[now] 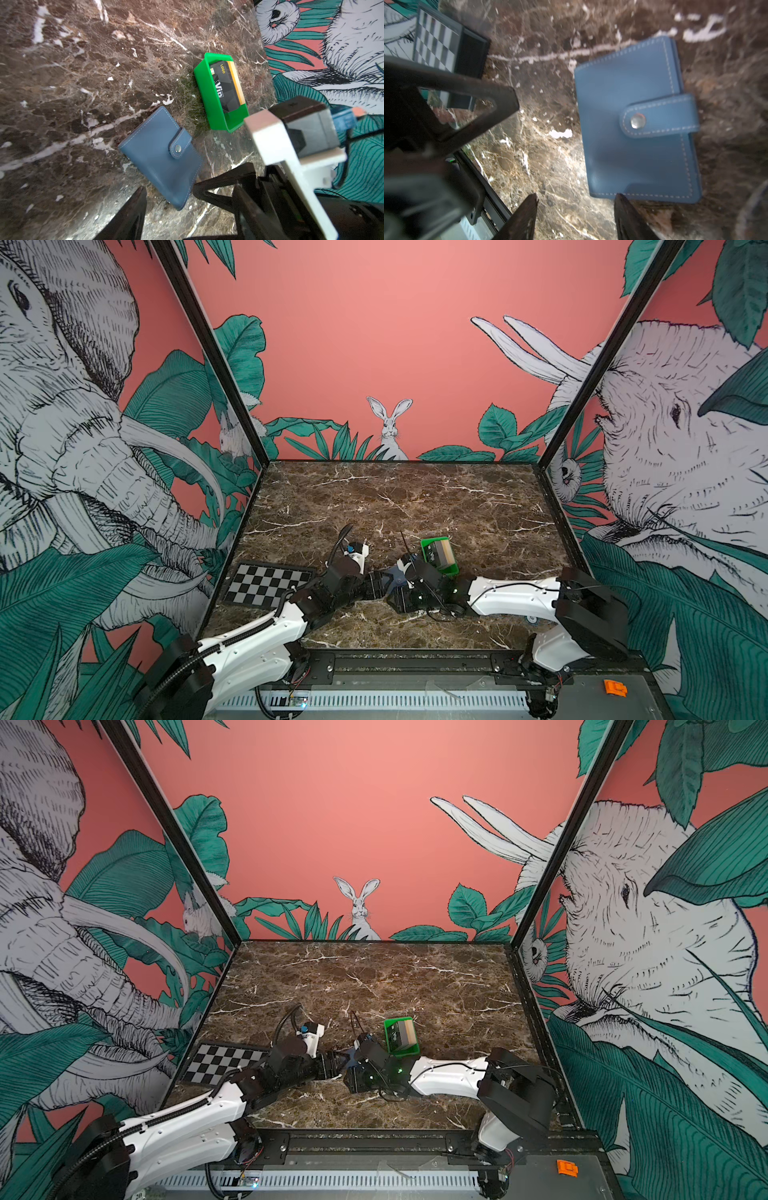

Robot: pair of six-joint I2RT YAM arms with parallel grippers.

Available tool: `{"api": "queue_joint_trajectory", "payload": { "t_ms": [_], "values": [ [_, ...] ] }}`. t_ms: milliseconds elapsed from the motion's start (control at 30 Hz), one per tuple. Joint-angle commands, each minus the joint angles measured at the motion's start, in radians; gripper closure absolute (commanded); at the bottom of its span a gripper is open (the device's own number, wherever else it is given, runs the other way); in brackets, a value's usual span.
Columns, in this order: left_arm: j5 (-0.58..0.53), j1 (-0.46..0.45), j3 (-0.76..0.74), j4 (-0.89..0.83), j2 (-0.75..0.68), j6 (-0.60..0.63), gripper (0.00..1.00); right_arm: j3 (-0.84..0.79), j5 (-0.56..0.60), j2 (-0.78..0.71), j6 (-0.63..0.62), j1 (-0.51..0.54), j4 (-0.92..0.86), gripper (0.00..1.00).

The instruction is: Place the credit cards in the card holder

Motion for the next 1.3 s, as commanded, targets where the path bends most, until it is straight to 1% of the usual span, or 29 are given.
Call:
{"api": "queue_joint_trajectory", "payload": {
  "t_ms": [0,100,333,467,600,900,1167,1267],
  "values": [
    [-0.001,0.003,-0.021,-0.027,-0.016,-0.006,0.34,0.012,0.074,-0.055,-0.033,-0.007,-0.072,0.42],
    [0.012,0.003,-0.027,-0.020,-0.002,-0.017,0.34,0.005,0.107,-0.102,-0.050,-0.025,-0.129,0.41],
    [0.033,0.004,-0.073,0.096,0.067,-0.090,0.34,-0.028,0.102,-0.159,-0.062,-0.087,-0.159,0.39],
    [0.050,0.004,-0.061,0.112,0.119,-0.110,0.34,-0.015,0.087,-0.145,-0.070,-0.104,-0.164,0.39],
    [0.076,0.004,-0.046,0.127,0.167,-0.118,0.34,0.011,0.099,-0.107,-0.066,-0.114,-0.191,0.40],
    [0.110,0.004,-0.053,0.153,0.216,-0.118,0.34,0.032,0.107,-0.056,-0.049,-0.134,-0.201,0.47],
    [0.130,0.004,-0.051,0.185,0.247,-0.127,0.34,0.032,0.096,-0.044,-0.056,-0.139,-0.191,0.48],
    [0.145,0.004,-0.062,0.234,0.265,-0.152,0.34,0.030,0.088,-0.038,-0.055,-0.144,-0.185,0.49]
  ]
}}
